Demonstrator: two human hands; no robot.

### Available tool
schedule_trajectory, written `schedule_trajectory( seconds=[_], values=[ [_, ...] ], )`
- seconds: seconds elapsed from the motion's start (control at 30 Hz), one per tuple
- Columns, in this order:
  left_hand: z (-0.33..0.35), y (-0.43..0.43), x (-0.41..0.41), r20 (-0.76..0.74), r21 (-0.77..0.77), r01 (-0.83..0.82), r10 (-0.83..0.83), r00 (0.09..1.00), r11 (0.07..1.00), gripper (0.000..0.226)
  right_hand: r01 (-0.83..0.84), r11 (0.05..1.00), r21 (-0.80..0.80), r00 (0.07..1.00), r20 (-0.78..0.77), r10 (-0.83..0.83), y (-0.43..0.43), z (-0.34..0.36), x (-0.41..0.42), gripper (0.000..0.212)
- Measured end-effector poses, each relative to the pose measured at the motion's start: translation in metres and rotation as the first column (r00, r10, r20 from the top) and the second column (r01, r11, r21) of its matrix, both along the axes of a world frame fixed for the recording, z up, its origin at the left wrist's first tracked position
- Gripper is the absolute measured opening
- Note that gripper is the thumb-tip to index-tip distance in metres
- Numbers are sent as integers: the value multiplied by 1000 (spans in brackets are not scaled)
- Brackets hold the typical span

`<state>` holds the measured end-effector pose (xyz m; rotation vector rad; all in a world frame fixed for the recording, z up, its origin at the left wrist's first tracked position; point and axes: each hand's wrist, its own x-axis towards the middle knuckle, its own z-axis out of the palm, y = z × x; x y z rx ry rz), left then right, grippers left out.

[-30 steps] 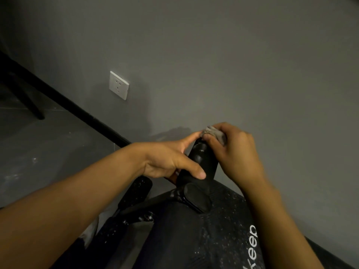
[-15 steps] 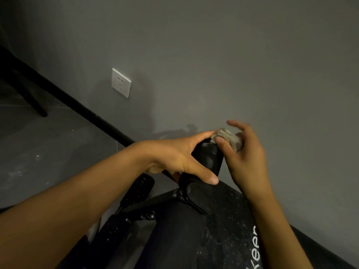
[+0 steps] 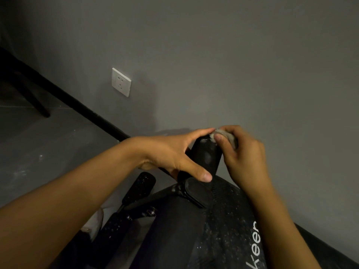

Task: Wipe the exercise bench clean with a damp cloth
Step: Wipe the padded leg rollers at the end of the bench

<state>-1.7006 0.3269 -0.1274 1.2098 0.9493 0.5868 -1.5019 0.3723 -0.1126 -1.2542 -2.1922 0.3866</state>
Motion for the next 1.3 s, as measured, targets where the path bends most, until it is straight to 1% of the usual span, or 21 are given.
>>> schedule_trajectory(
  seconds=[0.03,0.1,0.17,0.23,0.3,0.43,0.53,0.6,0.7,0.8,0.83,0.9,0.97,1.07,1.13,1.23,1.3],
  values=[
    [0,-1,0,2,2,-2,2,1000,1000,111,9,1000,-6,1000,0,-9,-1,0,-1,10],
    [-1,-2,0,18,2,-12,12,1000,1000,110,-19,997,-72,998,-62,15,-18,2,0,11],
    [-2,-3,2,19,14,-35,35,999,999,111,-112,979,-169,985,-148,87,-46,5,5,11],
    [-4,-4,6,6,39,-50,50,999,998,113,-177,950,-256,965,-237,116,-69,5,9,13],
    [-5,-4,10,25,55,-79,77,997,995,113,-170,949,-265,957,-273,95,-70,2,11,13],
    [-4,-5,13,53,35,-119,117,992,992,110,-49,996,-75,995,-91,42,-23,-1,0,4],
    [-1,-5,10,35,26,-103,102,994,994,110,-2,1000,-21,996,-84,0,-1,-1,-11,7],
    [0,-5,8,29,32,-90,89,996,995,111,-40,997,-59,994,-100,34,-11,1,-10,3],
    [-2,-5,5,11,65,-76,76,997,995,112,-143,982,-124,982,-140,125,-48,1,3,9],
    [-3,-2,4,8,66,-45,45,999,997,114,-170,966,-196,971,-199,130,-69,-1,13,8],
    [-3,-1,3,10,63,-36,36,999,997,114,-159,971,-178,976,-174,128,-66,-2,14,9],
    [-3,0,3,8,67,-24,24,1000,997,114,-123,987,-107,990,-76,115,-48,-1,12,13],
    [-2,0,3,2,68,-17,17,1000,998,114,-72,996,-45,997,-5,71,-22,2,5,14],
    [-1,1,2,-3,67,-24,24,1000,997,114,-24,1000,-7,999,41,24,-3,5,-4,8],
    [-1,0,1,5,66,-23,23,1000,998,115,-62,998,-25,997,53,63,-13,8,-4,9],
    [-3,1,1,-21,97,-4,6,1000,995,114,-184,980,-79,981,43,188,-46,14,3,8],
    [-4,2,-1,-22,91,-1,3,1000,996,115,-206,972,-115,977,30,211,-60,15,7,7]
  ],
)
